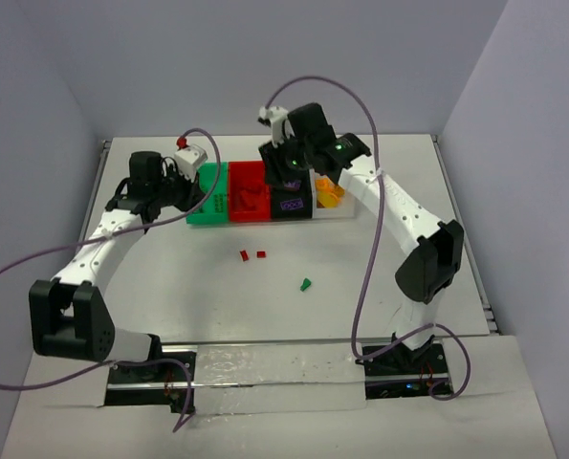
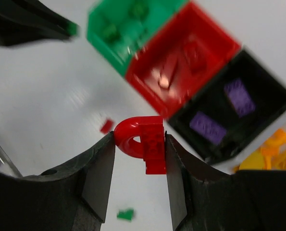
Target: Sort the legos into containers by color
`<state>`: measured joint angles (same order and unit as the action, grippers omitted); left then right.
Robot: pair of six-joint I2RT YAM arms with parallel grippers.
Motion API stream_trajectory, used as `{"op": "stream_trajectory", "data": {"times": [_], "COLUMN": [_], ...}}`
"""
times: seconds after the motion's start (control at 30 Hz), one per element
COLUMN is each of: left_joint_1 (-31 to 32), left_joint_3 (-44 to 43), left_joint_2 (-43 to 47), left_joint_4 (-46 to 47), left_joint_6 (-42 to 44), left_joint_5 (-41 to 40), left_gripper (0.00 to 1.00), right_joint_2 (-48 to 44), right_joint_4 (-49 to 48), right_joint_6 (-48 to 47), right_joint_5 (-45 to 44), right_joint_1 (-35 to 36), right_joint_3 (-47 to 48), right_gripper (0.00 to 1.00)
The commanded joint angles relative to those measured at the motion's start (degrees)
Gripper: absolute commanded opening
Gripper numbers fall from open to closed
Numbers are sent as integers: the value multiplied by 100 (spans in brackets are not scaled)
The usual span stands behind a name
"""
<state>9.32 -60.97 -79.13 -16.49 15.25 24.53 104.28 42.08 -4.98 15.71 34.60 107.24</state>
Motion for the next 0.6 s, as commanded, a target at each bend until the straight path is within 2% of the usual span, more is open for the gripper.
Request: {"op": "stream_trajectory", "data": {"times": [0.0,0.17,0.27,0.33,0.43,0.57], "left_joint_1": [-53,-56,-62,-62,-62,-62], "left_joint_3": [-760,-1309,-1535,-1669,-1884,-2034], "left_joint_2": [-897,-1717,-2045,-2210,-2379,-2493], "left_joint_4": [728,1075,1113,1107,980,965], "left_joint_6": [-293,-708,-834,-893,-1002,-1053], "left_joint_5": [-1026,-1117,-1114,-1102,-1099,-1193], "left_gripper": [0,3,7,19,43,60], "right_joint_2": [1007,1932,2135,2180,2297,2472], "right_joint_4": [-2,-81,-359,-527,-714,-820], "right_joint_6": [468,720,706,704,717,707], "right_joint_5": [-89,-197,-324,-403,-466,-453], "right_joint_1": [91,173,237,257,258,266], "right_joint_3": [1440,2411,2318,2182,2047,2071], "right_gripper": [36,36,36,36,36,36]}}
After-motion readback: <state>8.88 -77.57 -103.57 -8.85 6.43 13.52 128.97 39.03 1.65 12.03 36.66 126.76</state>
